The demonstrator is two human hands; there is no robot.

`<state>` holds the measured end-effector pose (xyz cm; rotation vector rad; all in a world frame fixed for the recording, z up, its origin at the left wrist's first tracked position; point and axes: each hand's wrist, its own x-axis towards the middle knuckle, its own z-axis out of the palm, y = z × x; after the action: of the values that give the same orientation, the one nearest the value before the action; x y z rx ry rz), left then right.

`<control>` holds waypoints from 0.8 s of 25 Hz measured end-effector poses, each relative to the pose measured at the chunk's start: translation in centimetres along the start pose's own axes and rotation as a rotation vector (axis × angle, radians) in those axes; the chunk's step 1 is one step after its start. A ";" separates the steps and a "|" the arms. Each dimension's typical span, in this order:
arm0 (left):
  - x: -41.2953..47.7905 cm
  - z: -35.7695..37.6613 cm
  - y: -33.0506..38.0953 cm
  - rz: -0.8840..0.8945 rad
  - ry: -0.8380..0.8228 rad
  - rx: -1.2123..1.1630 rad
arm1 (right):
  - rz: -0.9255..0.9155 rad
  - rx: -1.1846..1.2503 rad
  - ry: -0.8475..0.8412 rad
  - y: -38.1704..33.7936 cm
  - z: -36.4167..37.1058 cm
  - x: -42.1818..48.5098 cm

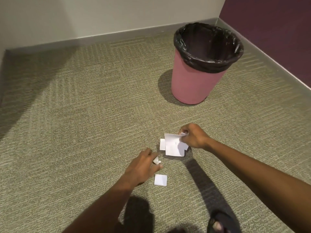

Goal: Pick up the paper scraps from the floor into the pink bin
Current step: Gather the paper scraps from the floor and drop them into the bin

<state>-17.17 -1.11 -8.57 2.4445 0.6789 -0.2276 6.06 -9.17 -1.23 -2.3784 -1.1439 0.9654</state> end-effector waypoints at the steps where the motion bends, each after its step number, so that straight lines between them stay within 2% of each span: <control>1: -0.1 -0.1 0.4 0.015 -0.076 0.036 | 0.008 0.037 0.020 -0.1 -0.7 -0.3; 4: -0.5 0.6 1.4 0.099 -0.296 0.292 | 0.010 0.104 0.085 -0.4 -2.8 -1.1; 6: -0.9 1.4 2.1 0.139 -0.310 0.453 | -0.002 0.115 0.114 -0.4 -3.7 -1.6; 8: -1.2 1.7 2.4 0.195 -0.251 0.495 | -0.003 0.138 0.137 -0.3 -4.3 -2.3; 10: -1.8 2.0 2.4 0.253 -0.213 0.443 | -0.002 0.157 0.148 0.0 -4.4 -2.9; 13: -2.3 2.6 2.5 0.242 -0.227 0.332 | 0.012 0.174 0.165 0.4 -4.4 -3.5; 15: -2.4 3.1 2.3 0.315 -0.207 0.325 | 0.009 0.195 0.173 0.4 -4.8 -3.5; 17: -2.2 2.6 2.5 0.335 -0.163 0.139 | -0.025 0.206 0.194 0.0 -6.1 -3.3; 20: 0.7 -1.0 4.8 0.136 -0.011 -0.209 | -0.084 0.288 0.319 -1.3 -9.7 -2.5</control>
<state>-14.08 -3.64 -5.61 2.2753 0.5021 -0.1103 11.04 -10.36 7.48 -2.1371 -0.9091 0.6428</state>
